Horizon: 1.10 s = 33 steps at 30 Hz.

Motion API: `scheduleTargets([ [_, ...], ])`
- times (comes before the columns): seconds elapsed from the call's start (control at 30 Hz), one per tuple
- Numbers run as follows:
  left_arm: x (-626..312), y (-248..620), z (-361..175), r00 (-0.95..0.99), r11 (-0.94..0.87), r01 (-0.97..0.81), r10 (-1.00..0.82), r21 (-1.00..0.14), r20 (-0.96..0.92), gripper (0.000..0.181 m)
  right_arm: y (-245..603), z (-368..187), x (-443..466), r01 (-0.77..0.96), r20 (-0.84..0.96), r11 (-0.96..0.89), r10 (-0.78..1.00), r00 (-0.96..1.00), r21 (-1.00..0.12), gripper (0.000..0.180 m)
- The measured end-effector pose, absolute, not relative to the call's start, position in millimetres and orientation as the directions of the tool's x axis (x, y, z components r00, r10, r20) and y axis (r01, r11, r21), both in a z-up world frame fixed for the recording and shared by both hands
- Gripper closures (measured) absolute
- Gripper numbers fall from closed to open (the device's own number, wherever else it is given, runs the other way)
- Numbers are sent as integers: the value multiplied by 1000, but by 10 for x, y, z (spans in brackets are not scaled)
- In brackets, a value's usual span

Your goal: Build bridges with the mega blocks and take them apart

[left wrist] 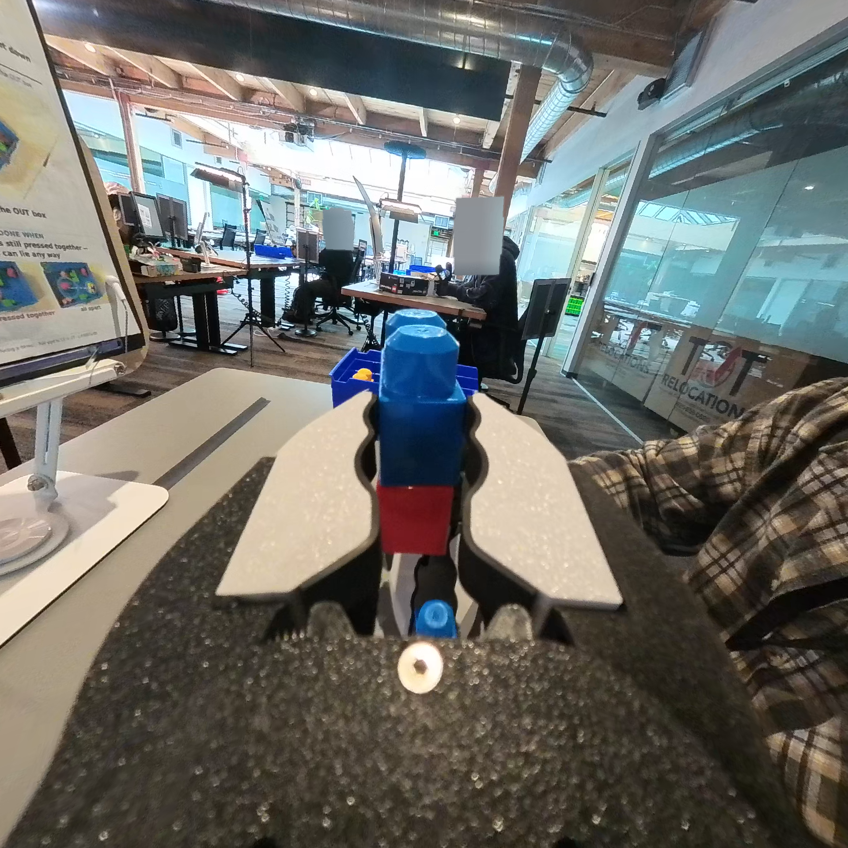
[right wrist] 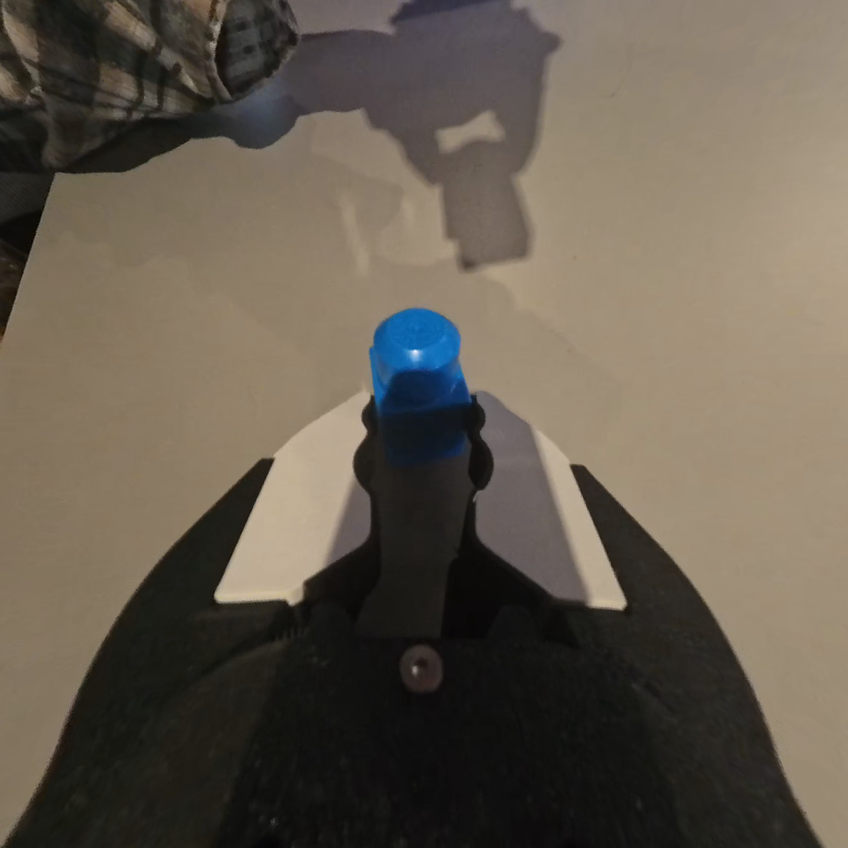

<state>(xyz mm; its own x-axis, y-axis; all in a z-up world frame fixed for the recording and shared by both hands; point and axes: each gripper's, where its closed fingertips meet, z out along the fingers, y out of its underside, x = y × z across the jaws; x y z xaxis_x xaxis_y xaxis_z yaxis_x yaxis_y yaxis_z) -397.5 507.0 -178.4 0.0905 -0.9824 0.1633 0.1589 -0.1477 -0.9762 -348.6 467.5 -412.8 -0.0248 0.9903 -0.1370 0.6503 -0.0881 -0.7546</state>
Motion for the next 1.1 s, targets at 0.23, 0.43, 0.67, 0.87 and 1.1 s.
scheduleTargets([
  [0.23,-3952,5105,-1884,108,-165,108,-978,-980,177,145,4702,-3958,-3342,647,-167,-145,986,27,-748,142],
  [0.43,-3847,5095,-1975,82,-219,79,-971,-972,226,145,4764,-3377,-3218,577,-257,-243,965,59,-780,143],
  [0.67,-3774,5090,-1919,42,-280,160,-956,-947,290,145,4819,-2818,-3297,520,-309,-271,951,14,-810,143],
  [0.87,-3652,5045,-1973,36,-293,125,-954,-948,299,145,4815,-2814,-3324,554,-302,-234,953,-32,-799,143],
  [1.1,-3502,5000,-2024,41,-301,98,-951,-949,306,145,4872,-2716,-3377,481,-272,-222,962,-34,-848,143],
])
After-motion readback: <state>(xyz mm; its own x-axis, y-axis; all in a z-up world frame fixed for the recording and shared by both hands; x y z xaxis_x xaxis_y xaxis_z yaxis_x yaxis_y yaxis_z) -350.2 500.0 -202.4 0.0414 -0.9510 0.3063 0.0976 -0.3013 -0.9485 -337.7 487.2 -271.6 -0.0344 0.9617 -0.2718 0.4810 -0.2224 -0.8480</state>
